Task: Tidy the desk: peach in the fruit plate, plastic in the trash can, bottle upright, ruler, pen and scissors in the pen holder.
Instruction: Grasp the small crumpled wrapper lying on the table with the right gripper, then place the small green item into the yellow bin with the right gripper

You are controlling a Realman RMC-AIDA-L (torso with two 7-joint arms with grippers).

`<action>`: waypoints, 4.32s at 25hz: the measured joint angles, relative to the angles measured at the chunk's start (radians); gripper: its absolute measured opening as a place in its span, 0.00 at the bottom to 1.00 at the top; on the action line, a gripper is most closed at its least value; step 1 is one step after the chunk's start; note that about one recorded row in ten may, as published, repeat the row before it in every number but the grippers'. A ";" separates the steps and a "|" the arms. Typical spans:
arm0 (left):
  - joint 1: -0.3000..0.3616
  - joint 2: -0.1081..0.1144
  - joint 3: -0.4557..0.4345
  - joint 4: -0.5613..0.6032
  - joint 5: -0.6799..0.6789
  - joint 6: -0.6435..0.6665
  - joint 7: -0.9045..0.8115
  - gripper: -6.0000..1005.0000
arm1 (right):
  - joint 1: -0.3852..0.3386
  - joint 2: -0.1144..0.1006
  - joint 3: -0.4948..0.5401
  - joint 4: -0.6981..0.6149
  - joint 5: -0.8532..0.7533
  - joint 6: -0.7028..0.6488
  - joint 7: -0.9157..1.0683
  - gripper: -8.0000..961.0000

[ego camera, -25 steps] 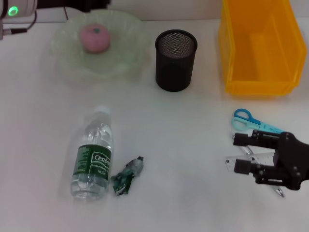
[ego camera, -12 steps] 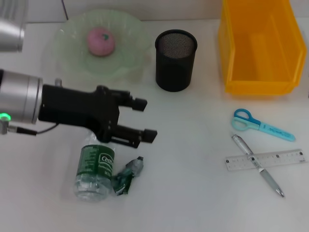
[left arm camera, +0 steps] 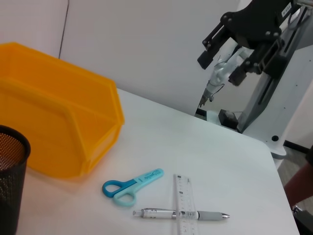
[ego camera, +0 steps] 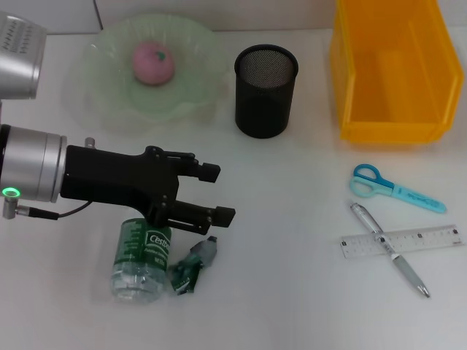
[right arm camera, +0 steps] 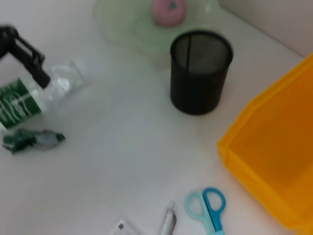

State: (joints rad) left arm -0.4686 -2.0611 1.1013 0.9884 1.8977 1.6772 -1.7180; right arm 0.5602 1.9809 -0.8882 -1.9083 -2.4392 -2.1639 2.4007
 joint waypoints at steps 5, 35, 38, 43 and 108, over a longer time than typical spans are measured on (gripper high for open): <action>0.000 0.001 0.002 -0.002 0.000 0.013 -0.006 0.81 | 0.058 0.078 -0.101 0.023 -0.129 0.008 -0.005 0.72; -0.006 0.082 -0.189 -0.011 0.080 0.178 -0.014 0.79 | 0.253 0.110 -0.350 1.187 0.361 0.489 -0.902 0.72; -0.007 0.081 -0.189 -0.011 0.080 0.178 -0.015 0.79 | 0.258 0.110 -0.416 1.243 0.428 0.542 -0.956 0.72; -0.009 0.077 -0.190 -0.029 0.080 0.177 -0.009 0.78 | 0.247 0.110 -0.572 1.311 0.576 0.662 -1.045 0.72; -0.013 0.076 -0.233 -0.068 0.112 0.152 0.007 0.73 | 0.005 0.025 -0.399 1.279 0.931 0.737 -1.155 0.01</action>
State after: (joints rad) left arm -0.4815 -1.9852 0.8678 0.9201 2.0097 1.8293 -1.7107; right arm 0.5652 2.0061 -1.2870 -0.6289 -1.5078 -1.4271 1.2459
